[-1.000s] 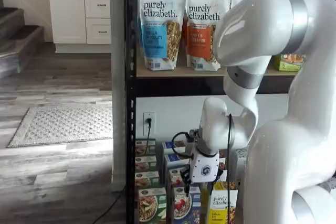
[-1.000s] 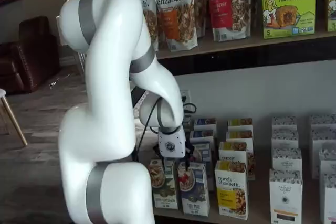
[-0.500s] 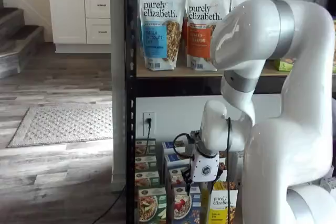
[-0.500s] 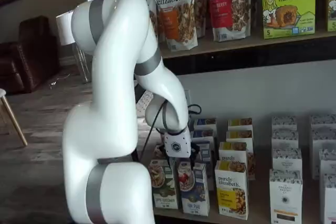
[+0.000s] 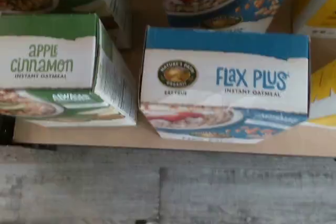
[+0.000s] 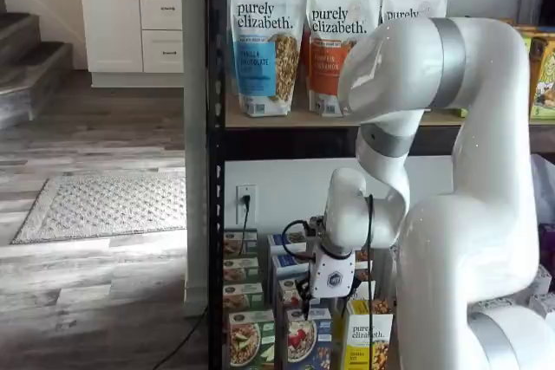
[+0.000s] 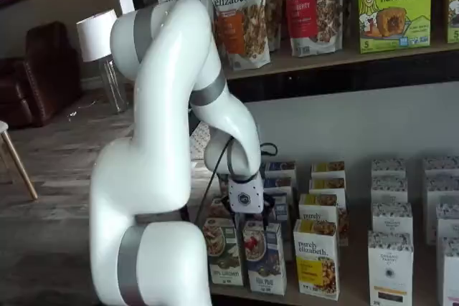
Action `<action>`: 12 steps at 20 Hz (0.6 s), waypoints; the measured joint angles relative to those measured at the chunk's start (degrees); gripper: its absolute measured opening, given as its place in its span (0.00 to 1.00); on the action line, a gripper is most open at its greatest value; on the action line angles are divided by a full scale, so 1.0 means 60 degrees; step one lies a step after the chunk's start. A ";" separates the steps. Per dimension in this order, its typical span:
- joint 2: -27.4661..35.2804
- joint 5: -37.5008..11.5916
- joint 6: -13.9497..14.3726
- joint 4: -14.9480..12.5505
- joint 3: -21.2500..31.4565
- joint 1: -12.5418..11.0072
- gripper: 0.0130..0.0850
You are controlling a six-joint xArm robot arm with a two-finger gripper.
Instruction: Pick up the blue and white box that is on the bottom shelf, the second box from the left
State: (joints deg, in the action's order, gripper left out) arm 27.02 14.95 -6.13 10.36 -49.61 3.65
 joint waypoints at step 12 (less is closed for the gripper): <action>0.1082 -0.0143 -0.0170 0.0176 -0.1120 0.0012 1.00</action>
State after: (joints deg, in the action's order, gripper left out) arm 33.51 14.09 -7.15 11.42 -56.33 3.72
